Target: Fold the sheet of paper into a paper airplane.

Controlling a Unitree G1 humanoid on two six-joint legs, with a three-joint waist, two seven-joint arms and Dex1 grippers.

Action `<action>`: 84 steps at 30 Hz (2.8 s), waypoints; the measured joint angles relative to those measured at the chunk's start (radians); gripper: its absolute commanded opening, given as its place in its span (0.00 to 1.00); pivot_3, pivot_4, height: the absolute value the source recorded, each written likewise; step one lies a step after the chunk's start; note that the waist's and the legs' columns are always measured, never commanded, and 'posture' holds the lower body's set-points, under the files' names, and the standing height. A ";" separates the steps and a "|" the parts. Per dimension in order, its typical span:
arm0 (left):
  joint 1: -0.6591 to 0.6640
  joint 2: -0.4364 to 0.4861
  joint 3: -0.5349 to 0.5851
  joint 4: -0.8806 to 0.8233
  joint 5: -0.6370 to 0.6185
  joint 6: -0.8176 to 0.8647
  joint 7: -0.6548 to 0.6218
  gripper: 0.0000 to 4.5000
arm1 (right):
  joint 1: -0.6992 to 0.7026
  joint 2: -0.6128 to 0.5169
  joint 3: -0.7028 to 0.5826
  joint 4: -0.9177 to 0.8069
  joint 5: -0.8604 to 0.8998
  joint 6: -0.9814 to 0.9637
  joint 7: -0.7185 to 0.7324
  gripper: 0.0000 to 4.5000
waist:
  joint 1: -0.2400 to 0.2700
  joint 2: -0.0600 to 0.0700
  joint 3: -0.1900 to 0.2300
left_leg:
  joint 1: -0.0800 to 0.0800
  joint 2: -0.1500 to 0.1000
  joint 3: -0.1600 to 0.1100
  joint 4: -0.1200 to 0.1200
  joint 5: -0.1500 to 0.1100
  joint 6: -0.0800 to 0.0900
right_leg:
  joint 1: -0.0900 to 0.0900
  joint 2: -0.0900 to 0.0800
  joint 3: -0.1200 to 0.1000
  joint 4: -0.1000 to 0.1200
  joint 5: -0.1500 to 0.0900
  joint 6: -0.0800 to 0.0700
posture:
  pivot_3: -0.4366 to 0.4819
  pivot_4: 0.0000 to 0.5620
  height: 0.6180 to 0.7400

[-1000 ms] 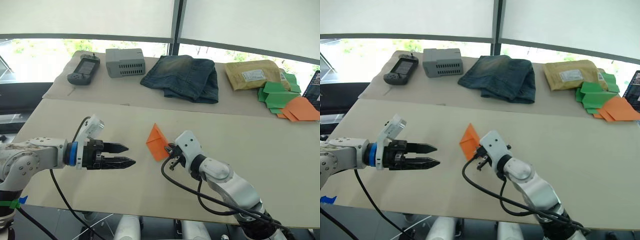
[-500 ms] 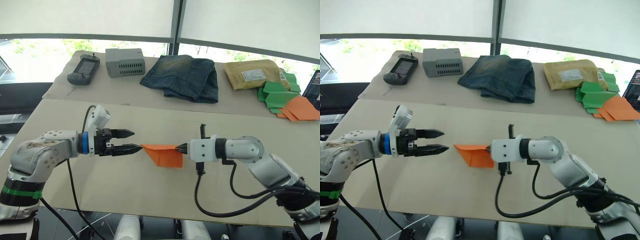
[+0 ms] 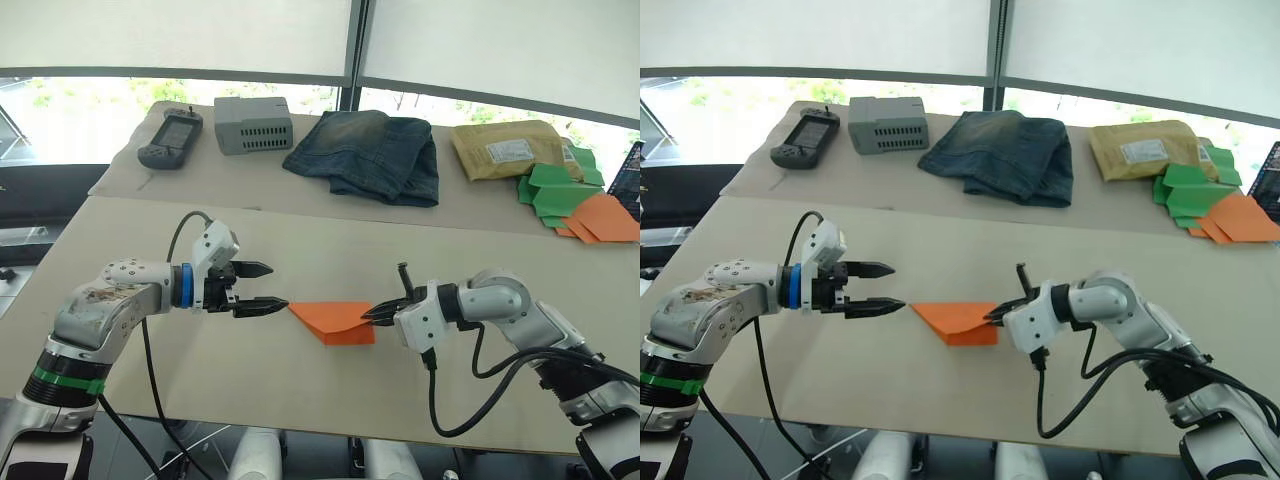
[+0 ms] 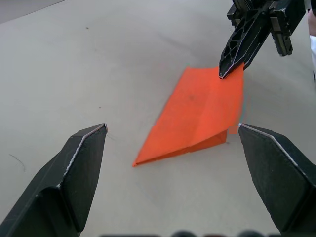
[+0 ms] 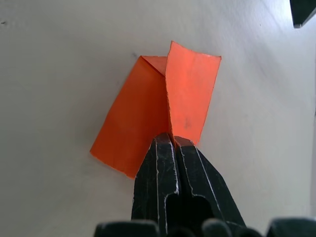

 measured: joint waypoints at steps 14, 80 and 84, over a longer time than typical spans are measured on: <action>-0.117 -0.137 -0.061 0.185 0.114 -0.113 -0.050 1.00 | 0.039 -0.080 -0.208 -0.308 0.196 0.309 0.037 0.99 | 0.014 0.001 0.001 | -0.001 0.001 0.000 0.008 0.001 0.001 | 0.002 0.001 0.000 0.001 0.003 -0.003 | 0.48 0.27 0.80; -0.191 -0.376 -0.274 0.499 0.412 -0.429 -0.308 0.00 | 0.141 0.134 -0.184 -0.137 0.394 1.002 0.089 0.01 | 0.021 0.001 0.001 | -0.001 0.001 0.000 0.010 0.003 0.005 | 0.006 -0.001 -0.002 -0.002 0.004 -0.004 | 0.48 0.27 0.80; -0.202 -0.379 -0.235 0.485 0.368 -0.351 -0.310 0.00 | 0.092 0.138 -0.161 -0.114 0.425 1.114 0.110 0.01 | 0.013 0.002 0.001 | -0.002 0.001 0.000 0.010 0.003 0.005 | 0.003 -0.001 -0.002 0.000 0.005 -0.003 | 0.48 0.27 0.80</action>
